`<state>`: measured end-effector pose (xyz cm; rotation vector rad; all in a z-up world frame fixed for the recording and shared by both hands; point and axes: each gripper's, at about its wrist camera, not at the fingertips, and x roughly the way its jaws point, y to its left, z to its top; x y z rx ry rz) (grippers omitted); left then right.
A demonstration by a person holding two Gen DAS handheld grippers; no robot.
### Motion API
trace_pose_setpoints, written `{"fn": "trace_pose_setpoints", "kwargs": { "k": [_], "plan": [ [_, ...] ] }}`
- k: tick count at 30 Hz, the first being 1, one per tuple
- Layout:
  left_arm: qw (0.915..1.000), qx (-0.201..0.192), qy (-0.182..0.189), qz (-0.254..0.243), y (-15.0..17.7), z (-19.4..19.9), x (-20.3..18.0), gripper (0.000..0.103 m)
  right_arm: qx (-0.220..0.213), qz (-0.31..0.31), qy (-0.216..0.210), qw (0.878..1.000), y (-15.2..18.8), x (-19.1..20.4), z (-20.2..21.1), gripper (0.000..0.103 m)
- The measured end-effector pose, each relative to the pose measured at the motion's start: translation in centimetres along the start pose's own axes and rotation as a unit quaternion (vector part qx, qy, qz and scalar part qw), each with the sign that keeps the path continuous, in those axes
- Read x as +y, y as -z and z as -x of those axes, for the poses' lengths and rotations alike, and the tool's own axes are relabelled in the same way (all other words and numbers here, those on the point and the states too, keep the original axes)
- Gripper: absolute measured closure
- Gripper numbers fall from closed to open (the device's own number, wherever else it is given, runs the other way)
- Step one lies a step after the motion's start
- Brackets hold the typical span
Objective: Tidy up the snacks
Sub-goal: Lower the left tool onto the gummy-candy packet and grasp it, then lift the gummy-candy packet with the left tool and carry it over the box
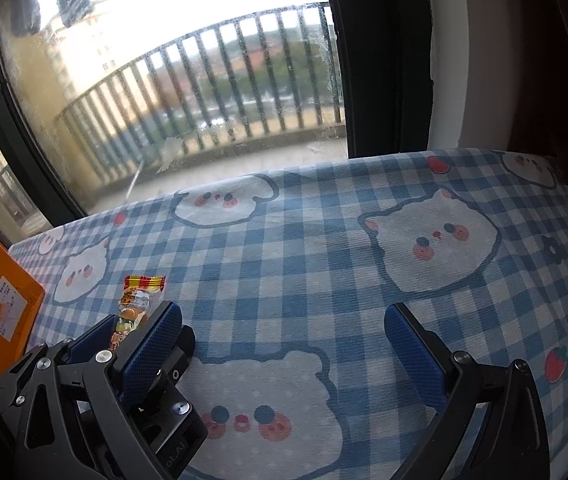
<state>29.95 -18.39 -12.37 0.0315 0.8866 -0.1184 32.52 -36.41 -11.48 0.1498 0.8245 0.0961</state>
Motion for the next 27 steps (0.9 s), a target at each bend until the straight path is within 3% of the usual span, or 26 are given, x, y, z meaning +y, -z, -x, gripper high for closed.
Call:
{"fn": "trace_pose_setpoints", "kwargs": {
  "k": [3,8,17,23,27],
  "plan": [
    [0.9999,-0.006,-0.009,-0.006,0.1,0.3,0.0,0.061,0.005,-0.001,0.002,1.0,-0.1,-0.1,-0.2,0.001],
    [0.9999,-0.007,-0.012,-0.01,0.0,0.4,0.1,0.067,0.007,0.003,0.007,1.0,0.0,-0.1,-0.2,0.001],
    [0.9995,-0.008,-0.022,-0.022,0.6,0.8,-0.2,0.072,0.003,0.031,0.012,0.999,0.2,0.8,0.1,0.001],
    [0.9999,0.008,-0.009,-0.011,1.2,1.8,0.7,0.073,0.015,0.061,0.02,0.998,0.5,2.1,0.4,0.001],
    [0.9999,0.001,0.004,-0.014,1.6,3.6,1.2,0.073,0.016,0.082,0.002,0.996,0.8,3.4,1.3,0.0]
  ]
}}
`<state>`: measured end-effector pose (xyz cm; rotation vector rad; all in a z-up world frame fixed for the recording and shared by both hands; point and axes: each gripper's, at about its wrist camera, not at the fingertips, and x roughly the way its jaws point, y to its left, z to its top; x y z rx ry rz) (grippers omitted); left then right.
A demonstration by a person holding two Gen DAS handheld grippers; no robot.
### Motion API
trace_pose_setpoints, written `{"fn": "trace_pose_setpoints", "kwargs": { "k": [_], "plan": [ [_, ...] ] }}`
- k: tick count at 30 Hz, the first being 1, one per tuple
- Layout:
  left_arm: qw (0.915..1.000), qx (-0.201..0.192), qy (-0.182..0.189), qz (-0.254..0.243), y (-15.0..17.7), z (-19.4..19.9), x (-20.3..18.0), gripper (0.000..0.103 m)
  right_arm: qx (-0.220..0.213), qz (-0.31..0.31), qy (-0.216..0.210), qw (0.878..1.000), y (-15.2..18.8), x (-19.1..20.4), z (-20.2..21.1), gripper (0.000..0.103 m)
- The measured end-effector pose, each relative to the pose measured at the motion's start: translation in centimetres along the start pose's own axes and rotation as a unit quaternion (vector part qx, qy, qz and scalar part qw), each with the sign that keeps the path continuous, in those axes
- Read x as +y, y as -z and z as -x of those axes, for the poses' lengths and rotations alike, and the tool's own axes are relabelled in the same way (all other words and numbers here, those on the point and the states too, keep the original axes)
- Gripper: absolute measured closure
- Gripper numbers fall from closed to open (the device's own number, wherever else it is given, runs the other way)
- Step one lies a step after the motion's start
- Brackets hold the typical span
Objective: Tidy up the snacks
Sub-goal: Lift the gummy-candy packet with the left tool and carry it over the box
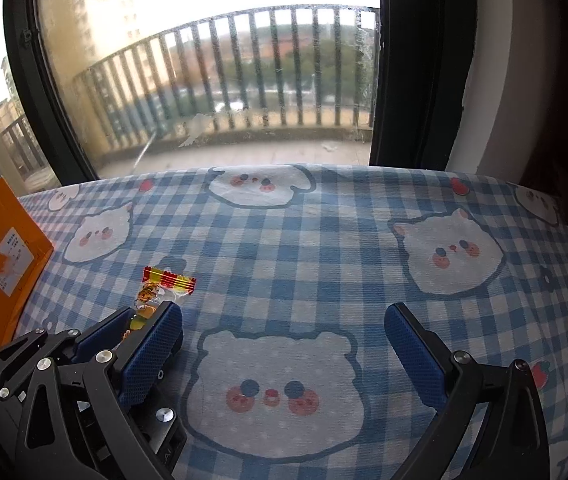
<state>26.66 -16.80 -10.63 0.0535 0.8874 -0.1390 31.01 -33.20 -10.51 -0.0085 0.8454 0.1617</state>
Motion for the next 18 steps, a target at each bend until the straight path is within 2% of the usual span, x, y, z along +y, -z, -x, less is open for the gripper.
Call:
{"fn": "trace_pose_setpoints", "kwargs": {
  "k": [5,11,18],
  "plan": [
    [0.9997,-0.008,0.018,0.013,0.2,2.9,0.9,0.073,0.009,0.011,-0.015,1.0,-0.2,1.7,2.0,0.001],
    [0.999,-0.039,0.019,0.012,0.1,7.3,1.5,0.073,-0.016,0.019,-0.032,0.999,-0.6,3.3,5.8,0.0],
    [0.9974,-0.065,0.031,0.01,0.8,11.6,2.6,0.073,-0.041,0.026,-0.022,0.999,-0.4,5.3,10.4,0.0]
  ]
}}
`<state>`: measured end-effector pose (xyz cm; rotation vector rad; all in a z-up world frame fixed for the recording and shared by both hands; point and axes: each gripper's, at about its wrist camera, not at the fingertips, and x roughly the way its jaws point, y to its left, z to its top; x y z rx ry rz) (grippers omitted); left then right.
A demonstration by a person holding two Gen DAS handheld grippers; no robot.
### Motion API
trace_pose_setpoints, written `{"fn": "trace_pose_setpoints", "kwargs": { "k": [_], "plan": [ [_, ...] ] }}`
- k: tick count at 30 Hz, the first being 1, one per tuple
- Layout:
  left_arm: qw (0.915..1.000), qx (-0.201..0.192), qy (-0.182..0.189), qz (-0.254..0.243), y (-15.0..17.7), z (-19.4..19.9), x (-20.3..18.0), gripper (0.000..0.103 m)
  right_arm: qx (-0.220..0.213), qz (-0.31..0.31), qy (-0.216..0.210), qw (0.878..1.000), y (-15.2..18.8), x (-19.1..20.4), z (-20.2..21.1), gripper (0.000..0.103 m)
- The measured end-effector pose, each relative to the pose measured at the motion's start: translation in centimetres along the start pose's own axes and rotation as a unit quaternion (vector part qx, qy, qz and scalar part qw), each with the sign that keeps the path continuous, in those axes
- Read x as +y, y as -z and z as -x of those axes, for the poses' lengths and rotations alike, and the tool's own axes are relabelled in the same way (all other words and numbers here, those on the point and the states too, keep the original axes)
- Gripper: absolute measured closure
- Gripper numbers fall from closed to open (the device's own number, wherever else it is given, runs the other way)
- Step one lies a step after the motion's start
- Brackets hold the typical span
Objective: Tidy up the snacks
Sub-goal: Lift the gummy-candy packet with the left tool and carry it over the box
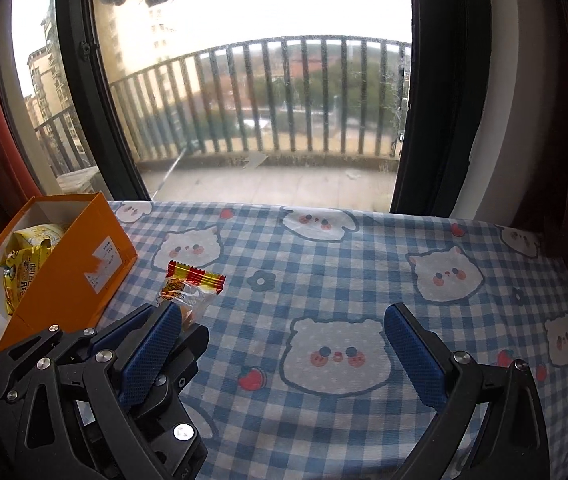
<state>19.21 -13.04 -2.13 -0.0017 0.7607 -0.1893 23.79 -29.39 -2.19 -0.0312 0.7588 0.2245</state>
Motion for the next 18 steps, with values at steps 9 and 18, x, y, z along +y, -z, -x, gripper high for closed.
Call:
{"fn": "trace_pose_setpoints", "kwargs": {
  "k": [9,18],
  "plan": [
    [0.9991,-0.038,0.013,-0.013,1.4,4.5,1.8,0.073,-0.034,0.0,0.02,0.999,1.1,2.7,4.2,0.0],
    [0.9972,-0.074,0.011,-0.004,2.8,8.0,4.9,0.073,-0.066,0.01,0.028,0.997,1.6,7.1,6.9,0.0]
  ]
}}
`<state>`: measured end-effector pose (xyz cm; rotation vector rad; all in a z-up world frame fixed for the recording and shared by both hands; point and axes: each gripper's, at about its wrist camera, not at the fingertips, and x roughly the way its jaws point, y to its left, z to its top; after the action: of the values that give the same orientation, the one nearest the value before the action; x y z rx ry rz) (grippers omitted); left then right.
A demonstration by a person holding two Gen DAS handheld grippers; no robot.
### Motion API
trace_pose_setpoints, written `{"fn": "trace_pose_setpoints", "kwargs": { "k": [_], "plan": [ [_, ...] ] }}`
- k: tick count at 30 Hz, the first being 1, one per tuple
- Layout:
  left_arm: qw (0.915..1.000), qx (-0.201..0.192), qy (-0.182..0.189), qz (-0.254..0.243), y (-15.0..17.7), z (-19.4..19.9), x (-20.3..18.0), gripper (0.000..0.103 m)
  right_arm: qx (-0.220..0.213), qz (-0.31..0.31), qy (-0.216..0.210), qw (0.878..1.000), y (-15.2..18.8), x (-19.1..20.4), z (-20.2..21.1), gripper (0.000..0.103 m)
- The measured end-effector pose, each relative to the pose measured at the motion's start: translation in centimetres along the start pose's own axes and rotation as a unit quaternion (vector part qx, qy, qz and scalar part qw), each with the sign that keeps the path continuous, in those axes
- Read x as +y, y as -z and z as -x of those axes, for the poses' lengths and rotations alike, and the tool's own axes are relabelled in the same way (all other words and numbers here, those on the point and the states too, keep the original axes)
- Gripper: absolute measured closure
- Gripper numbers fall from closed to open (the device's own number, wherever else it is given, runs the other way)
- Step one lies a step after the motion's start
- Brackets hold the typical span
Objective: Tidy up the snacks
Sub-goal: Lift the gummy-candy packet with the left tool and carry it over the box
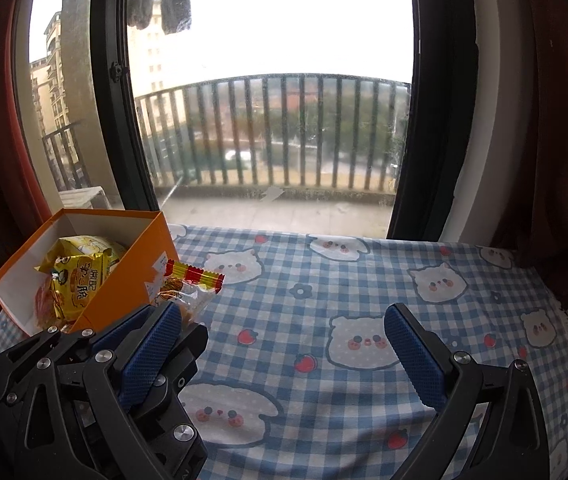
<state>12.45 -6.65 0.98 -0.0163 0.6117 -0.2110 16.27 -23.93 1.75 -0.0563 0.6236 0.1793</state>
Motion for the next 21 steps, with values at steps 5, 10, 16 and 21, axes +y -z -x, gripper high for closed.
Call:
{"fn": "trace_pose_setpoints", "kwargs": {
  "k": [5,10,16,21],
  "plan": [
    [0.9998,-0.015,-0.009,0.004,0.4,1.7,1.5,0.073,-0.012,0.01,-0.007,1.0,0.2,2.3,1.0,0.0],
    [0.9993,-0.031,-0.021,0.009,0.9,3.2,3.1,0.073,-0.029,0.016,-0.013,0.999,0.3,4.7,2.1,0.0],
    [0.9981,-0.042,-0.039,0.024,1.5,4.2,5.2,0.073,-0.035,0.024,-0.028,0.999,0.2,7.9,2.1,0.0],
    [0.9965,-0.051,-0.053,0.04,1.8,5.1,7.9,0.073,-0.038,0.024,-0.045,0.998,-0.3,10.5,1.4,0.0]
  ]
}}
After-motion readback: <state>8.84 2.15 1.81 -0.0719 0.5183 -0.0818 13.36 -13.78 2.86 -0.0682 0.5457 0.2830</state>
